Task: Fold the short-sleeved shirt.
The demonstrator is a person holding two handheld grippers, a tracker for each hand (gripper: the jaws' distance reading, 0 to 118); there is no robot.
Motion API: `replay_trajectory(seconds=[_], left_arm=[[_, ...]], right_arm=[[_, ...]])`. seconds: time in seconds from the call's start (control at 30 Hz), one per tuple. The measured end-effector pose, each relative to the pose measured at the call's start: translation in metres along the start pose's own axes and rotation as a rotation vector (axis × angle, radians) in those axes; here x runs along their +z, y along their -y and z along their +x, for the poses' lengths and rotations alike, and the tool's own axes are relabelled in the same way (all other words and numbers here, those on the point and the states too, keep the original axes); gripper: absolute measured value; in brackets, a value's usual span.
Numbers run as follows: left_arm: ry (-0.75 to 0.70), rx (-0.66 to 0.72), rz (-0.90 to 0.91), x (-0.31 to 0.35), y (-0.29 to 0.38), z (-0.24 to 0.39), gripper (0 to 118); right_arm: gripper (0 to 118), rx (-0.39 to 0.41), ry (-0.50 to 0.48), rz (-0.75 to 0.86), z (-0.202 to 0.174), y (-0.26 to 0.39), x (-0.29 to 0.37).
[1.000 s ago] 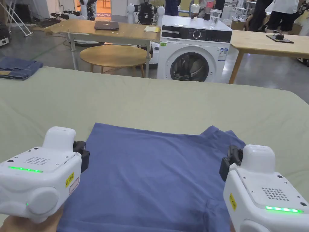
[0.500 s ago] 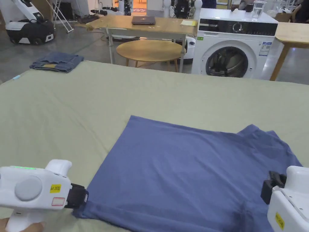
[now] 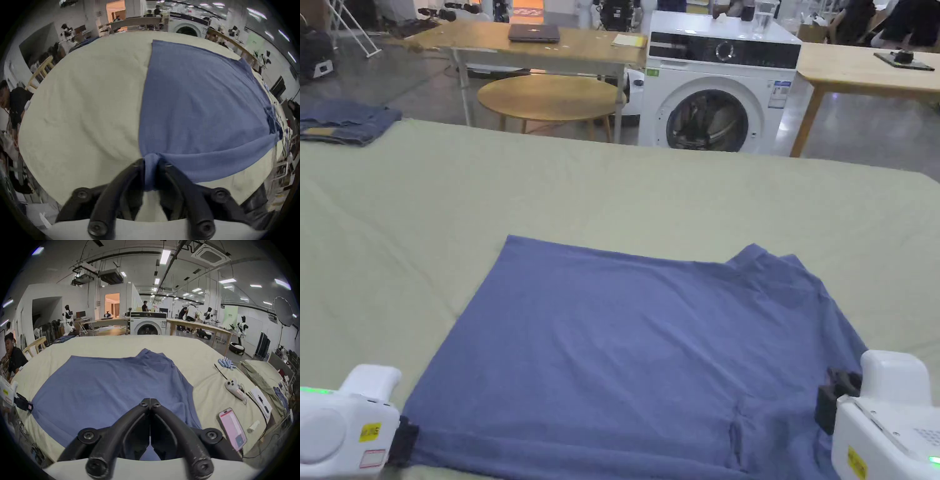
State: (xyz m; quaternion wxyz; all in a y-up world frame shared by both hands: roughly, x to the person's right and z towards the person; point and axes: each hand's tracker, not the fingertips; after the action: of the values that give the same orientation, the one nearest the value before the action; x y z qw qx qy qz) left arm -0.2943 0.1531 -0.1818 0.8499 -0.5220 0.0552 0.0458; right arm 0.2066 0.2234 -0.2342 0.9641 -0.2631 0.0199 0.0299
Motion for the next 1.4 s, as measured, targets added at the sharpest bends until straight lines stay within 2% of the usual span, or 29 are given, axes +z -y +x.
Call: replay_trajectory(seconds=[0.03,0.07,0.13,0.2,0.4,0.53,0.6,0.63,0.67,0.7,0.73,0.83,1.03,1.23,1.4], left_arm=[[0.006,0.003,-0.004,-0.002,-0.001,0.000,3],[0.006,0.001,-0.006,-0.002,-0.001,0.000,3],[0.008,-0.002,-0.004,0.002,0.001,0.004,3],[0.009,-0.003,0.001,0.004,0.004,0.005,3],[-0.001,-0.004,0.016,0.008,0.007,0.011,3],[-0.017,-0.030,0.018,0.008,0.008,0.014,3],[-0.011,-0.025,0.020,0.009,0.009,0.013,3],[-0.004,-0.018,0.023,0.009,0.008,0.010,3],[0.005,-0.009,0.026,0.010,0.009,0.008,3],[0.012,0.002,0.030,0.011,0.010,0.007,3],[0.021,0.013,0.033,0.012,0.011,0.006,3],[0.038,0.036,0.061,0.018,0.011,0.002,3],[0.065,0.028,0.178,0.044,-0.009,0.001,2],[0.086,0.045,0.298,0.058,-0.063,-0.001,2],[0.110,0.076,0.325,0.046,-0.124,-0.006,2]], right_arm=[[1,0.005,-0.002,-0.029,0.010,0.001,0.001],[8,0.005,-0.004,-0.060,0.019,0.001,0.001],[35,-0.005,0.005,-0.137,0.036,0.002,0.000],[51,-0.023,0.005,-0.208,0.055,0.009,-0.001],[51,0.014,0.026,-0.405,0.086,0.053,-0.012],[51,-0.050,-0.045,-0.481,0.095,0.079,-0.029],[47,-0.041,-0.035,-0.450,0.093,0.083,-0.030],[43,-0.034,-0.032,-0.435,0.091,0.081,-0.027],[33,-0.025,-0.043,-0.429,0.090,0.080,-0.026],[11,-0.024,-0.061,-0.425,0.089,0.080,-0.026],[6,-0.027,-0.080,-0.426,0.087,0.080,-0.026],[4,-0.007,-0.066,-0.413,0.084,0.076,-0.019],[4,-0.050,-0.094,-0.279,0.087,0.037,0.002],[4,-0.074,-0.101,-0.199,0.087,-0.013,-0.008],[4,-0.135,-0.096,-0.153,0.088,-0.061,-0.046]])
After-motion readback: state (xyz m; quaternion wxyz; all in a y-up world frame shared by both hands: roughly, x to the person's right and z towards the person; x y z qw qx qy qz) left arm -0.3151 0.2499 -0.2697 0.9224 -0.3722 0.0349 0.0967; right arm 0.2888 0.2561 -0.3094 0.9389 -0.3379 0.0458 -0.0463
